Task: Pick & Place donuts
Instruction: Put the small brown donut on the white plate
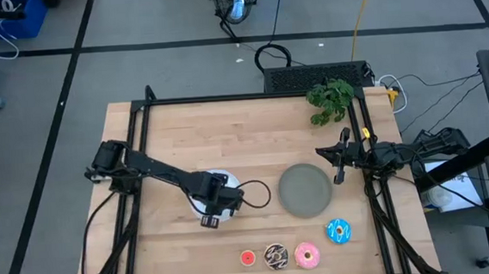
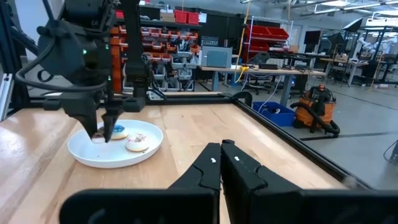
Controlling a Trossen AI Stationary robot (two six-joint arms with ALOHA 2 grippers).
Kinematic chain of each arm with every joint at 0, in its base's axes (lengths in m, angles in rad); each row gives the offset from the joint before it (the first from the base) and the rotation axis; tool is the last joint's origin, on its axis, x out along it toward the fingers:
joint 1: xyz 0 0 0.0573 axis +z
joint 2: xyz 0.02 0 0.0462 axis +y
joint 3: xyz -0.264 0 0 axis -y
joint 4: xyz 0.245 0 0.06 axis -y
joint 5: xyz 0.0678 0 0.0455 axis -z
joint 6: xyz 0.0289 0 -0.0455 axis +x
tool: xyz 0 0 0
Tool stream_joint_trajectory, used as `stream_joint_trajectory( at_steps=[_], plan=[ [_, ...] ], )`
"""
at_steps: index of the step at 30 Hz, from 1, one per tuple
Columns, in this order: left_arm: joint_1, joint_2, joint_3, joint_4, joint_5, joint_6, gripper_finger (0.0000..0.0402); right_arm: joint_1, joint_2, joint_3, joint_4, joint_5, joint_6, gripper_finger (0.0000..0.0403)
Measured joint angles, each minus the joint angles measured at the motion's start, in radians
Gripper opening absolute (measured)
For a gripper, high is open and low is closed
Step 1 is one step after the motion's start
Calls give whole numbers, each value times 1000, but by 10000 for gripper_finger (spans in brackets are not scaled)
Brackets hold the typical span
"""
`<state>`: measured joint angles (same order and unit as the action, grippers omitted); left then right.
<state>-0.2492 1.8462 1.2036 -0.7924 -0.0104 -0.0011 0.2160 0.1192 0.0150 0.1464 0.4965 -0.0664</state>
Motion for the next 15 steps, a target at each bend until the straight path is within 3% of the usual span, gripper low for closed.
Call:
stream_joint_trajectory(
  at_steps=[7,15],
  plan=[
    [22,9,-1,5,9,-14,238,0,0,0,7,0,0,0],
    [16,22,18,-10,-16,-38,309,0,0,0,7,0,1,0]
  ],
)
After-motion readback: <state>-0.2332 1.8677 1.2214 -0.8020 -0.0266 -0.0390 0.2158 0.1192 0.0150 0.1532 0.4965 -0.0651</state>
